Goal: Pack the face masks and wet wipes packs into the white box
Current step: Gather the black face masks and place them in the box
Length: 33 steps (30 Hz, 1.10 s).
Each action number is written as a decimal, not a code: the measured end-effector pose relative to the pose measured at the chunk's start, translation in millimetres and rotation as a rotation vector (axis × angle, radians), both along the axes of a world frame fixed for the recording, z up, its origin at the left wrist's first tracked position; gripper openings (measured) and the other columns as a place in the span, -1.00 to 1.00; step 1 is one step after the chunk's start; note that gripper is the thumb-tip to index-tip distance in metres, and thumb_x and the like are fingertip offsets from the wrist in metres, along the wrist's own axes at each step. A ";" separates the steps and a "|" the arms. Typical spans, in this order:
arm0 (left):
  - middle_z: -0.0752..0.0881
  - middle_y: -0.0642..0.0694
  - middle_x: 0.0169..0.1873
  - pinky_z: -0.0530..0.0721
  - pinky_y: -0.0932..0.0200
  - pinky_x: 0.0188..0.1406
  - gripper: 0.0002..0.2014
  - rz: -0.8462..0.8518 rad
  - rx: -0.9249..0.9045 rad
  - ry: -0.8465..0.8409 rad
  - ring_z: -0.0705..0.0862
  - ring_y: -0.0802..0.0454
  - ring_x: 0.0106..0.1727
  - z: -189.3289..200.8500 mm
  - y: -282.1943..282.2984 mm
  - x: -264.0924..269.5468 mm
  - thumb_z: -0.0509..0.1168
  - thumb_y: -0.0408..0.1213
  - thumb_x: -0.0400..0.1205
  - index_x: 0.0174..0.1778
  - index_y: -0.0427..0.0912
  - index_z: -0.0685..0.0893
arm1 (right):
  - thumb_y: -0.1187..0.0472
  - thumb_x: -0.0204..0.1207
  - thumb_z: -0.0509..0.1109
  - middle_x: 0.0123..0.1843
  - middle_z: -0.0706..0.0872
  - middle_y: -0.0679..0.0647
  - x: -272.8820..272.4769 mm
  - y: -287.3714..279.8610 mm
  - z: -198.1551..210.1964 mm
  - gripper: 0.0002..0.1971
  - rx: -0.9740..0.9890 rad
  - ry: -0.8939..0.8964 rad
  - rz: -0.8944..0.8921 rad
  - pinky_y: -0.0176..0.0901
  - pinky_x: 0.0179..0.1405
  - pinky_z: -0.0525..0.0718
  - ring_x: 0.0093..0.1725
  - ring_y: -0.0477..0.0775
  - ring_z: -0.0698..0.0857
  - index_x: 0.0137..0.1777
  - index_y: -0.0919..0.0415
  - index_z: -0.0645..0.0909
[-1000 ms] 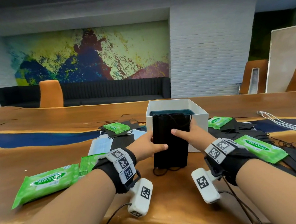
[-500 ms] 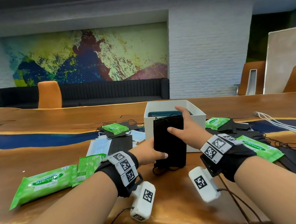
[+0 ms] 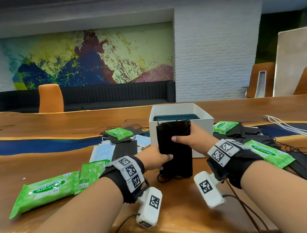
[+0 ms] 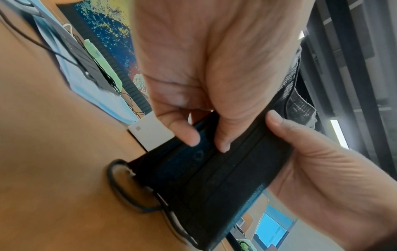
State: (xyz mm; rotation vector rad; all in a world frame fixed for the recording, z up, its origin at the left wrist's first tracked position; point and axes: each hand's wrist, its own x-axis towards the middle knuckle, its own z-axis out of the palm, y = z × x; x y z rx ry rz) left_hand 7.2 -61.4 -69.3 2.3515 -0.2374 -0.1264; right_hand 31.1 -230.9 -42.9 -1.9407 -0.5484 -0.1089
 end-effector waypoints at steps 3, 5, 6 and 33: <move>0.69 -0.10 0.17 0.69 0.10 0.00 -0.66 0.015 -0.038 -0.022 0.71 0.02 -0.19 0.1 2.8 -0.2 0.22 -0.11 0.70 0.39 -0.07 0.49 | 0.18 0.48 0.49 0.15 0.74 0.07 2.7 -8.3 -4.9 -0.66 -0.150 0.089 0.046 -0.03 0.31 0.60 0.20 0.05 0.69 0.24 0.15 0.61; 0.67 -0.12 0.19 0.73 0.15 -0.06 -0.64 0.019 -0.171 -0.021 0.71 -0.03 -0.05 1.4 3.3 -0.1 0.22 -0.16 0.71 0.42 -0.11 0.48 | 0.14 0.50 0.46 0.11 0.75 0.04 2.8 -13.3 -9.0 -0.70 -0.232 0.120 0.043 -0.15 0.18 0.66 0.12 -0.01 0.71 0.23 0.12 0.62; 0.67 -0.13 0.18 0.72 0.22 -0.16 -0.65 0.019 -0.253 -0.021 0.69 -0.01 -0.06 2.9 2.8 -0.6 0.22 -0.21 0.71 0.42 -0.15 0.49 | 0.14 0.51 0.45 0.06 0.76 0.01 1.4 -14.7 -10.4 -0.72 -0.246 0.132 0.043 -0.27 0.06 0.67 0.05 -0.06 0.72 0.21 0.11 0.63; 0.67 -0.08 -0.15 0.57 0.31 -0.48 -0.85 0.085 -0.572 -0.049 0.64 0.05 -0.15 75.5 42.1 -23.1 0.22 -0.17 0.72 0.14 -0.09 0.60 | 0.44 0.57 0.31 -0.16 0.59 0.25 -5.5 -48.2 18.2 -0.87 0.164 0.227 0.054 -0.31 -0.47 0.52 -0.31 0.08 0.51 0.06 0.27 0.57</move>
